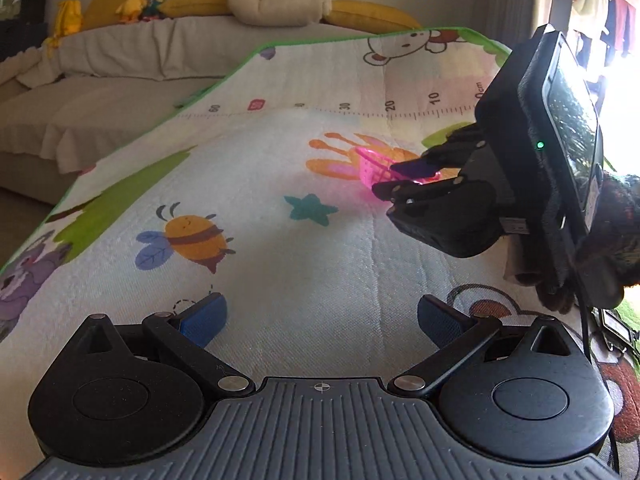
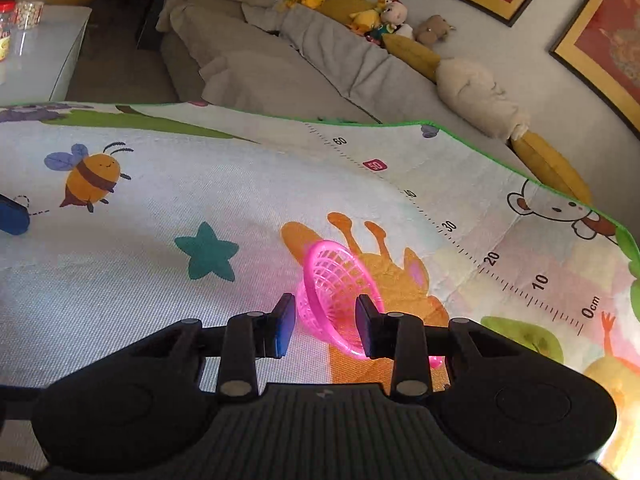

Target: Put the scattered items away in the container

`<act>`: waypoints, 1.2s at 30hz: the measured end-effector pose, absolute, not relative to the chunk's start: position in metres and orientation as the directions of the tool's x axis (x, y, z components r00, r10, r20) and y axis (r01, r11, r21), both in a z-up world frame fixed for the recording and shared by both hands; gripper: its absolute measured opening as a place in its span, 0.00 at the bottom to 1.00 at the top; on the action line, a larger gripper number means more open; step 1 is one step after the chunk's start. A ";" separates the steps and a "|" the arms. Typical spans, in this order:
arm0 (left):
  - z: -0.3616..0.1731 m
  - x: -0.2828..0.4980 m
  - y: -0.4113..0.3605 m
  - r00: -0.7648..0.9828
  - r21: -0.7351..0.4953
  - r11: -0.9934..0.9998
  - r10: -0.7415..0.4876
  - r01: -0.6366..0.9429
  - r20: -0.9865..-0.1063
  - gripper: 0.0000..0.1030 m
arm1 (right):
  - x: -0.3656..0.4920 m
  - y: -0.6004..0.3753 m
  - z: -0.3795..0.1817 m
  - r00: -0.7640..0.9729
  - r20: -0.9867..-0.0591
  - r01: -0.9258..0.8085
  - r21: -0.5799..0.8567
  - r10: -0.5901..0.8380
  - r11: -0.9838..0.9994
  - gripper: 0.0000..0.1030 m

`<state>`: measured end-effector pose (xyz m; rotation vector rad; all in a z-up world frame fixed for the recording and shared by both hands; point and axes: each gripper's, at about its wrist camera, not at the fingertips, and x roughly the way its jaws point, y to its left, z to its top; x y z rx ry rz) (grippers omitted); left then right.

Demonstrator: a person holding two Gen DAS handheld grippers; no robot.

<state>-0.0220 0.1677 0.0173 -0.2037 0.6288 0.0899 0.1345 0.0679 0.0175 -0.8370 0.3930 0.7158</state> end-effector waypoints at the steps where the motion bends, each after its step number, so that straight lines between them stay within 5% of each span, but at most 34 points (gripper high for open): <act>1: 0.019 -0.024 0.169 0.809 -0.162 0.976 0.023 -0.146 -0.588 1.00 | 0.135 0.071 0.016 0.701 -0.586 -0.712 -0.540 0.407 0.449 0.09; 7: 0.031 -0.039 0.175 0.842 -0.185 0.974 0.007 -0.127 -0.539 1.00 | 0.116 0.037 0.083 0.603 -0.571 -0.785 -0.304 0.556 0.539 0.06; 13: 0.048 -0.057 0.165 0.880 -0.264 0.964 -0.152 0.031 -0.450 1.00 | 0.132 -0.040 0.143 0.243 -0.520 -0.779 0.399 0.819 0.484 0.06; 18: 0.051 -0.050 0.132 0.851 -0.190 0.977 -0.183 0.100 -0.492 1.00 | 0.156 -0.083 0.108 0.082 -0.425 -0.555 0.732 0.902 0.395 0.08; 23: 0.050 -0.034 0.094 0.822 -0.124 0.975 -0.224 0.187 -0.524 1.00 | 0.151 -0.127 0.100 0.160 -0.396 -0.516 0.747 0.904 0.418 0.08; 28: 0.048 -0.013 0.055 0.796 -0.070 0.958 -0.269 0.277 -0.542 1.00 | 0.142 -0.176 0.091 0.272 -0.452 -0.467 0.710 0.850 0.527 0.18; 33: 0.039 -0.001 0.022 0.750 -0.023 0.930 -0.310 0.367 -0.584 1.00 | 0.122 -0.217 0.068 0.351 -0.580 -0.445 0.587 0.735 0.676 0.50; 36: 0.032 0.002 0.010 0.733 0.003 0.920 -0.309 0.391 -0.606 1.00 | 0.108 -0.241 0.059 0.413 -0.623 -0.436 0.505 0.664 0.745 0.59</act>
